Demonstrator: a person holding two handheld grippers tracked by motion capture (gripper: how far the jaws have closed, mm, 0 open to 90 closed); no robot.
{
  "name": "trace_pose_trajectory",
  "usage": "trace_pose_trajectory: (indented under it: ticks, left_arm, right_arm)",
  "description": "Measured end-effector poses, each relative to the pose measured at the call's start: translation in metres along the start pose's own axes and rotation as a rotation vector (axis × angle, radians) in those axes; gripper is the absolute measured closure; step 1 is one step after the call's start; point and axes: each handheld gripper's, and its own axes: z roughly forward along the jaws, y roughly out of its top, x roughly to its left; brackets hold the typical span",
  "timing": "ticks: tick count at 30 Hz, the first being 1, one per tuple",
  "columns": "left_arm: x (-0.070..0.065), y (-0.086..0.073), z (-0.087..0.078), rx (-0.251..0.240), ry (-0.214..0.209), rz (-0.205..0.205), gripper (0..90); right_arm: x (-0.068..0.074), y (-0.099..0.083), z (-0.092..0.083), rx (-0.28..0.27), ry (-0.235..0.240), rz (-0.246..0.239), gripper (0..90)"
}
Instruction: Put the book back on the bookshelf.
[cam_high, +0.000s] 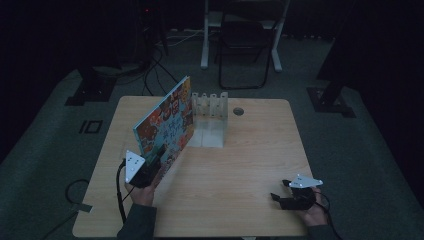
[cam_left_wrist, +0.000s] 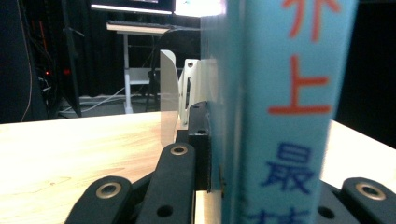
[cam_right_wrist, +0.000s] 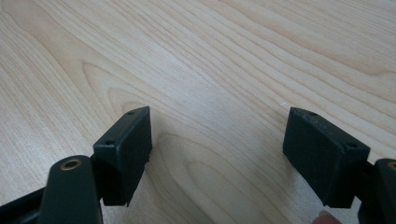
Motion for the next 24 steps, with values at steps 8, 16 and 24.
trace_pose_trajectory:
  ticks: [8, 16, 24]
  left_arm:
    - [-0.001, 0.000, 0.007, 0.002, 0.001, 0.002, 81.1]
    - [0.000, 0.000, 0.015, 0.010, 0.011, -0.002, 81.1]
    - [0.000, 0.002, 0.019, 0.005, 0.016, -0.001, 81.0]
  right_arm:
    - [0.000, 0.000, 0.000, 0.000, 0.000, 0.000, 23.4]
    - [0.000, 0.000, 0.000, -0.001, 0.000, 0.000, 23.4]
    - [0.000, 0.000, 0.000, -0.001, 0.000, 0.000, 23.4]
